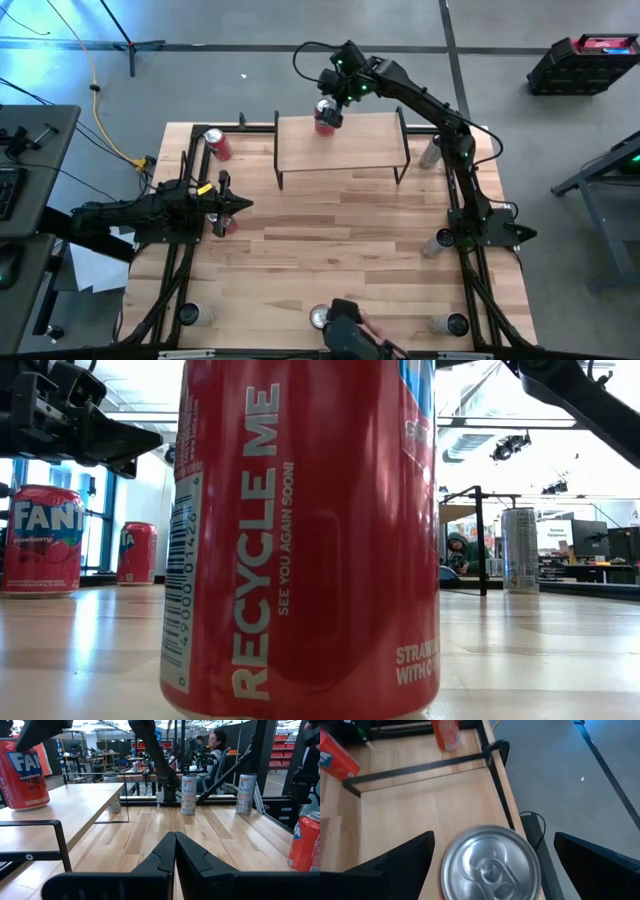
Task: Place canned beverage on shelf
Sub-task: Put the red soda can on the shelf aligned with the other red soda can
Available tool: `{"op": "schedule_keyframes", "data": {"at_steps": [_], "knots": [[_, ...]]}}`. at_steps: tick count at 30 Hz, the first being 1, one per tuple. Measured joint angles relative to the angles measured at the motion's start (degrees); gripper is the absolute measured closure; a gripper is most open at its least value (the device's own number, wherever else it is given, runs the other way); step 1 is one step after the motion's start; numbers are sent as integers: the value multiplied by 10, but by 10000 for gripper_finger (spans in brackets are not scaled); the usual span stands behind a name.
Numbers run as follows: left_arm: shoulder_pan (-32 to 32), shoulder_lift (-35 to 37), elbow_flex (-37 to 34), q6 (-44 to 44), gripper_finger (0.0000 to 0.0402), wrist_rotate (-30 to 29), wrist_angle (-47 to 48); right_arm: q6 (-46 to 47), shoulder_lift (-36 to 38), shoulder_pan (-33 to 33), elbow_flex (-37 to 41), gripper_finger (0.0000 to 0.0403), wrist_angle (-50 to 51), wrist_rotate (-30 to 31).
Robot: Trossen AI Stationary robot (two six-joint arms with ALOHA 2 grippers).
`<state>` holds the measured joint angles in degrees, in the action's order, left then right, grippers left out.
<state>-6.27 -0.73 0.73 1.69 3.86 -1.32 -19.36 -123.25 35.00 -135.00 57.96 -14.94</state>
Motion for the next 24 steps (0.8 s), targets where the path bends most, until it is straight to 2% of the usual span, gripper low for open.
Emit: {"op": "schedule_keyframes", "data": {"at_steps": [9,14,17,21,24], "knots": [[0,0,0,0,398,0,0,11,41,-7,0,6,-9,26],[0,0,0,0,398,0,0,15,82,-40,0,6,-6,24],[0,0,0,0,398,0,0,16,109,-80,0,6,11,25],[0,0,0,0,398,0,0,34,136,-165,0,6,49,31],[0,0,0,0,398,0,0,49,147,-244,0,6,88,92]]}}
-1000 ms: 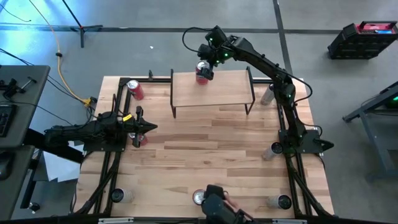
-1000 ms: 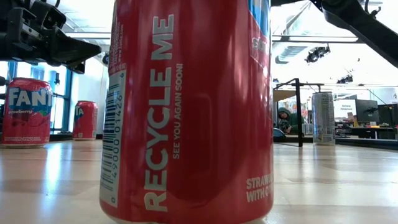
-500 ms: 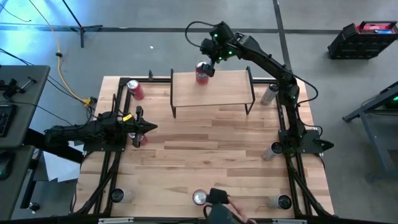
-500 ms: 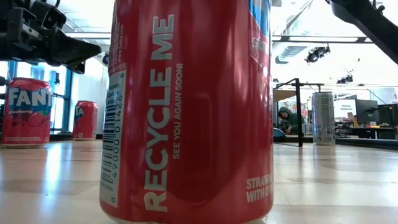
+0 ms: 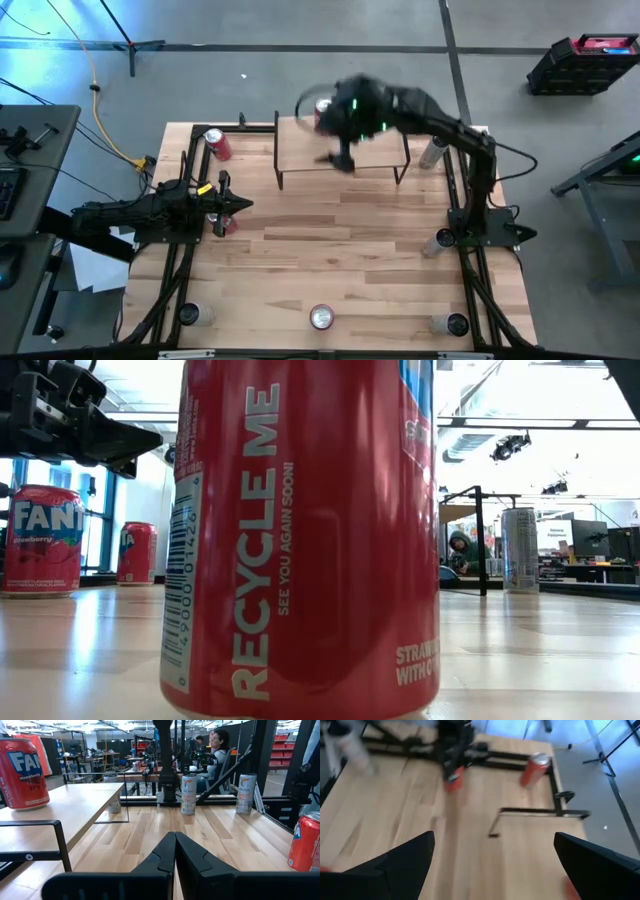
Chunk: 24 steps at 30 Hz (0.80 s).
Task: Place canned beverage on shelf
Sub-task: Put the red soda can on the shelf aligned with the other red soda can
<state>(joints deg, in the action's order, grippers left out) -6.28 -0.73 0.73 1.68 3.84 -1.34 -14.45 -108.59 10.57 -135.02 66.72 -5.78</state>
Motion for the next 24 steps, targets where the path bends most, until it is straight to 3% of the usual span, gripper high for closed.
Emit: {"op": "schedule_keyframes", "data": {"at_steps": [3,12,18,24], "knots": [[0,0,0,0,398,0,0,35,1,-82,0,6,41,67],[0,0,0,0,398,0,0,178,-3,-299,62,6,53,181],[0,0,0,0,398,0,0,332,-3,-358,172,6,35,223],[0,0,0,0,398,0,0,436,-3,-372,302,6,23,195]]}}
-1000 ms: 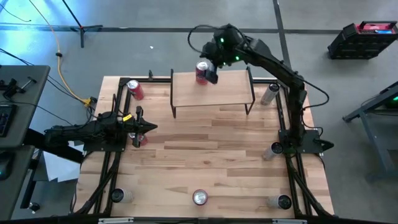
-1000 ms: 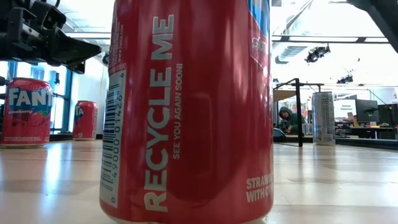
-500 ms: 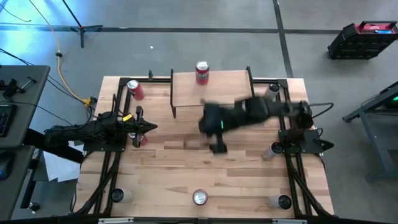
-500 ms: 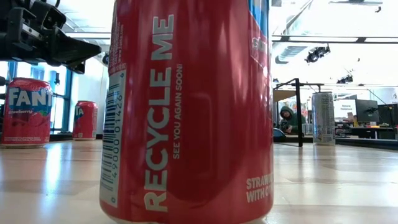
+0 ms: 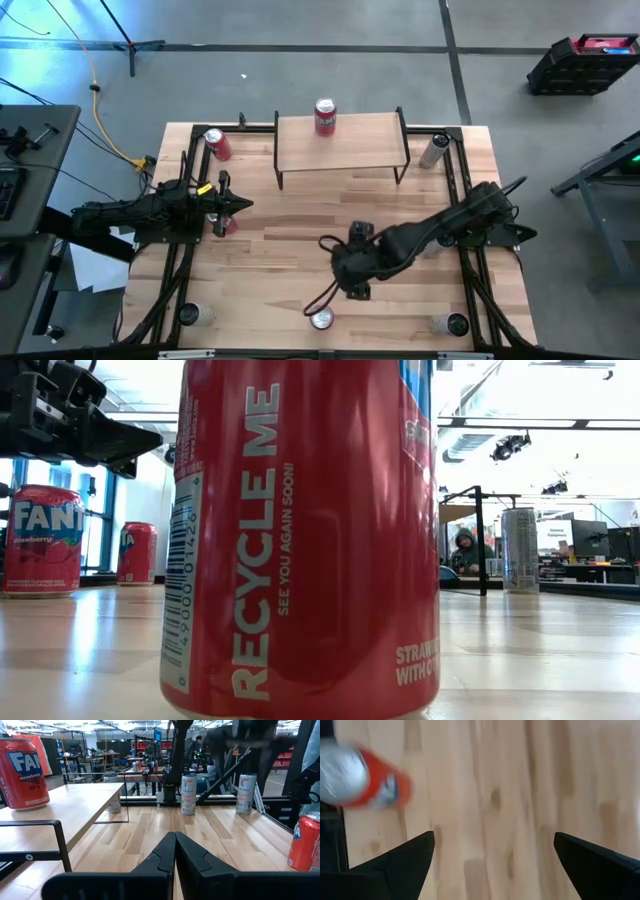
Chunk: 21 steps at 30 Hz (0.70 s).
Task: Place canned beverage on shelf
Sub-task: Put the red soda can on the shelf aligned with the other red soda can
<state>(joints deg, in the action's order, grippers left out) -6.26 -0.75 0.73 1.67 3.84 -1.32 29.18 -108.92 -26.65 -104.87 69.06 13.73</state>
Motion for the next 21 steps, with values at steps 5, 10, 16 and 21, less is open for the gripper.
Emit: {"op": "schedule_keyframes", "data": {"at_steps": [5,10,16,21], "knots": [[0,0,0,0,398,0,0,52,0,-1,82,6,-57,-82],[0,0,0,0,398,0,0,55,0,-5,156,6,-233,-175],[0,0,0,0,398,0,0,51,0,-32,177,6,-316,-187],[0,0,0,0,398,0,0,78,0,-69,177,6,-324,-177]]}}
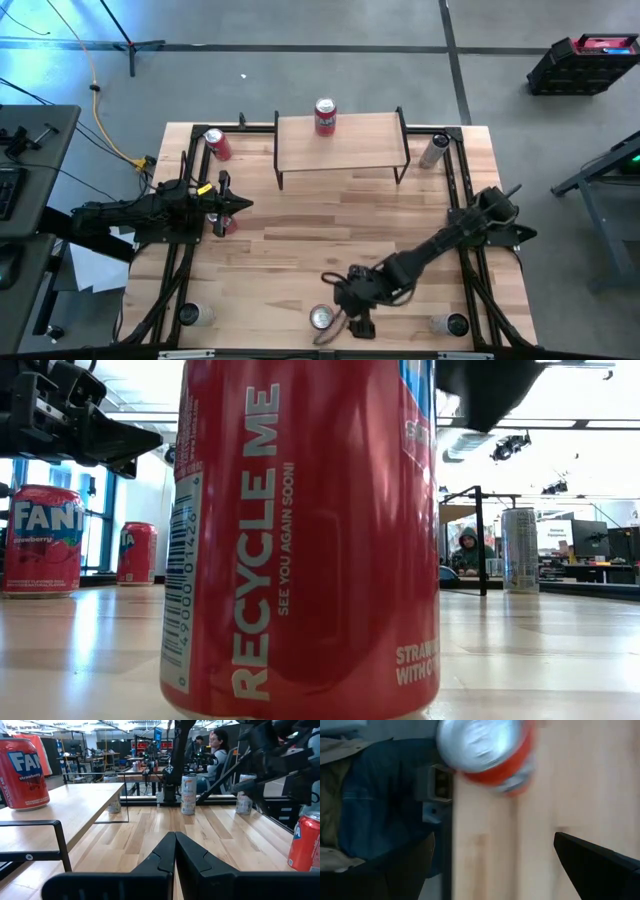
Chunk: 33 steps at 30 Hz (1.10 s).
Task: Place canned beverage on shelf
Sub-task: Put the red soda can on the shelf aligned with the other red soda can
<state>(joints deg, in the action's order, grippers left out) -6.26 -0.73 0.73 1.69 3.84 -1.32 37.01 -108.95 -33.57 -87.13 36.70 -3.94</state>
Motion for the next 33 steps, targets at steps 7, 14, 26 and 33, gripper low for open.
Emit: {"op": "schedule_keyframes", "data": {"at_steps": [7,14,26,33], "knots": [[0,0,0,0,398,0,0,17,0,-56,0,6,-73,14],[0,0,0,0,398,0,0,-59,0,-96,0,6,-159,109],[0,0,0,0,398,0,0,-88,-63,-126,0,6,-251,100],[0,0,0,0,398,0,0,-152,-80,-134,0,6,-249,170]]}}
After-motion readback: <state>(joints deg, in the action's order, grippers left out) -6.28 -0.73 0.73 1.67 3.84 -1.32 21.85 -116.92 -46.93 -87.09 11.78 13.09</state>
